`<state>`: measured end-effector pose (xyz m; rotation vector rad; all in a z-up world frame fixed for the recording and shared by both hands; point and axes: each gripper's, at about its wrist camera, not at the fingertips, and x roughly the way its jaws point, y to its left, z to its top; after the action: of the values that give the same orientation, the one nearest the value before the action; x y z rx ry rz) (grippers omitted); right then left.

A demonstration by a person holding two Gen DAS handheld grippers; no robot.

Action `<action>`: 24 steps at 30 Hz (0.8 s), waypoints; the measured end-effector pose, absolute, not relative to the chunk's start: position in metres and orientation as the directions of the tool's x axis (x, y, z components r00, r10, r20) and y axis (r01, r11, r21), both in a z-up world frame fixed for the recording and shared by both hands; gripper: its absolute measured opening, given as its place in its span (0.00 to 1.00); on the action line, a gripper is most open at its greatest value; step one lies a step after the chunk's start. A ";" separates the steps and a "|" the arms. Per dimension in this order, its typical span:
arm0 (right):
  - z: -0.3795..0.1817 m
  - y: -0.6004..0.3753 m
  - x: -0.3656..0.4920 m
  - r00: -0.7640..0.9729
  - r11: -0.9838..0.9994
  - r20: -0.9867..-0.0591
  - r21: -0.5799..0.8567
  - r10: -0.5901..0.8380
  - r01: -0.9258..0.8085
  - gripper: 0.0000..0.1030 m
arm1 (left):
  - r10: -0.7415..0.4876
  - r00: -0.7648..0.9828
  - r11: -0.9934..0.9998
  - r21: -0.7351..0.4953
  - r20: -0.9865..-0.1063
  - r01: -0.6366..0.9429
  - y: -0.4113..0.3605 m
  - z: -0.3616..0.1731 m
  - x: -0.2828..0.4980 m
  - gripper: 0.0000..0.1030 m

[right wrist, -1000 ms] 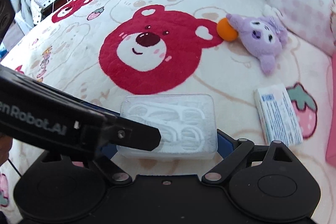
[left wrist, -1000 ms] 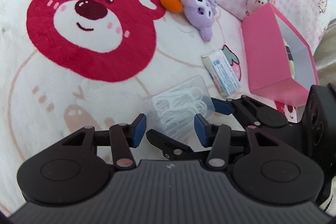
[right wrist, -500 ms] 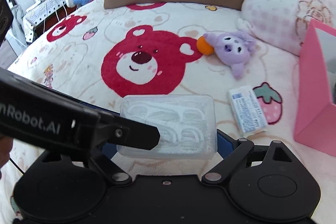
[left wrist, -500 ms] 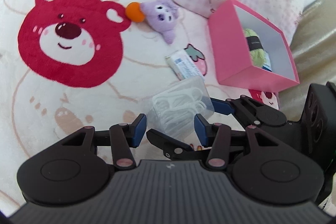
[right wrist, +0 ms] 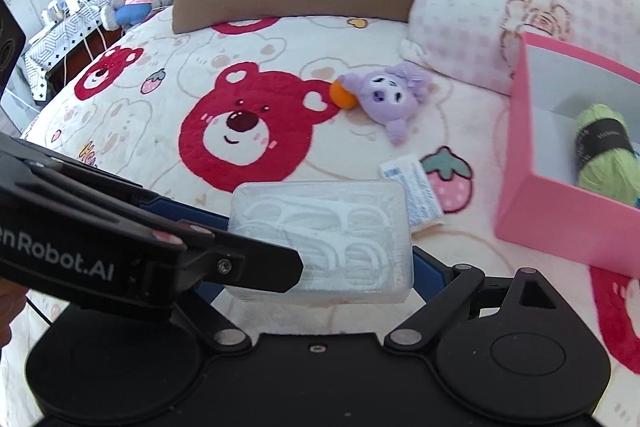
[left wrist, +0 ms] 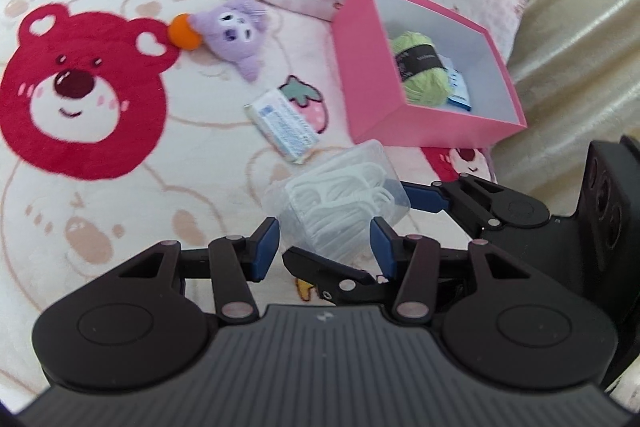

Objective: Organize objects
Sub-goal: 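Lift and carry the floss-pick box with the left tool into the pink box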

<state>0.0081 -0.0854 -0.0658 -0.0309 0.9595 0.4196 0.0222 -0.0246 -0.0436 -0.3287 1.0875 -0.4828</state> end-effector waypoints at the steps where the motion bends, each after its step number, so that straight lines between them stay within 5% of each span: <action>1: -0.065 -0.090 0.008 0.500 0.922 -0.800 0.160 0.330 -0.353 0.92 | -0.533 0.375 0.846 -0.490 -0.759 0.209 -0.027 -0.044 0.022 0.46; 24: -0.034 -0.169 -0.017 0.570 0.949 -0.764 0.190 0.304 -0.252 0.92 | -0.588 0.277 0.802 -0.503 -0.760 0.321 -0.110 0.000 0.029 0.46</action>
<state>-0.0167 -0.1691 -0.0338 0.0622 0.9080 0.3266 0.0289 -0.1103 -0.0003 -0.2722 1.1362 -0.6203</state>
